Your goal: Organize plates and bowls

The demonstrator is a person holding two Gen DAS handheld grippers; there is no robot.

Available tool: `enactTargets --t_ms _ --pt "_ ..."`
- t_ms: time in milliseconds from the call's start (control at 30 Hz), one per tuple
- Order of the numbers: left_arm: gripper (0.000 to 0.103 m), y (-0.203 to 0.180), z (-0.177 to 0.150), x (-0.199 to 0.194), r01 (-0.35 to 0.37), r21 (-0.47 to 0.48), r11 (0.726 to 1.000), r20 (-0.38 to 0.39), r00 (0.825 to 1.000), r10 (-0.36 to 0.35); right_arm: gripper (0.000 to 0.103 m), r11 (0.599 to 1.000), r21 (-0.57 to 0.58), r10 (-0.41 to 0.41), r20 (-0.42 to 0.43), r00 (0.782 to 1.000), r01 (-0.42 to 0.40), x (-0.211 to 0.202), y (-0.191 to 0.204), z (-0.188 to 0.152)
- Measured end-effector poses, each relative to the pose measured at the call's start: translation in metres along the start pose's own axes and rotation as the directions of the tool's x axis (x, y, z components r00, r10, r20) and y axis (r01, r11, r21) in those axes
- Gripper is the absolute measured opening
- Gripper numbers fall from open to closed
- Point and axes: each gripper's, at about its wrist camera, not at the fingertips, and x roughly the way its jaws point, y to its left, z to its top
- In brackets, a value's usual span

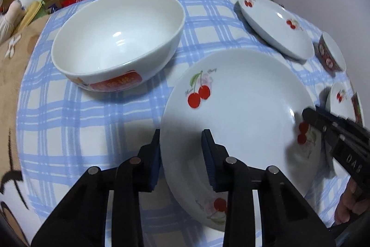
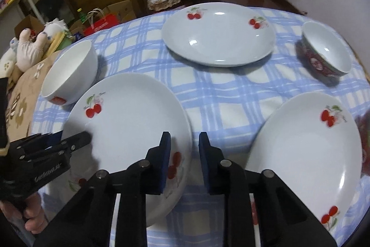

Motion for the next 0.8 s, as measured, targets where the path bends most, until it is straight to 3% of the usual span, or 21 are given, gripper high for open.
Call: enactTargets --t_ms 233,367,800 --pt "0.027 0.005 0.001 0.000 0.034 -0.026 0.999 0.007 0.999 -0.034 0.018 0.992 -0.115 -0.053 -0.025 0.998 0.050 0.005 0.013 -0.003" --pt "0.027 0.010 0.000 -0.002 0.070 -0.069 0.995 -0.005 0.997 -0.071 0.014 0.992 -0.120 -0.052 -0.021 0.998 0.049 0.000 0.012 -0.007" --pt "0.027 -0.009 -0.025 -0.017 0.107 0.011 0.994 -0.052 0.993 -0.106 0.014 0.996 -0.068 -0.057 -0.028 0.998 0.055 -0.038 -0.002 -0.035"
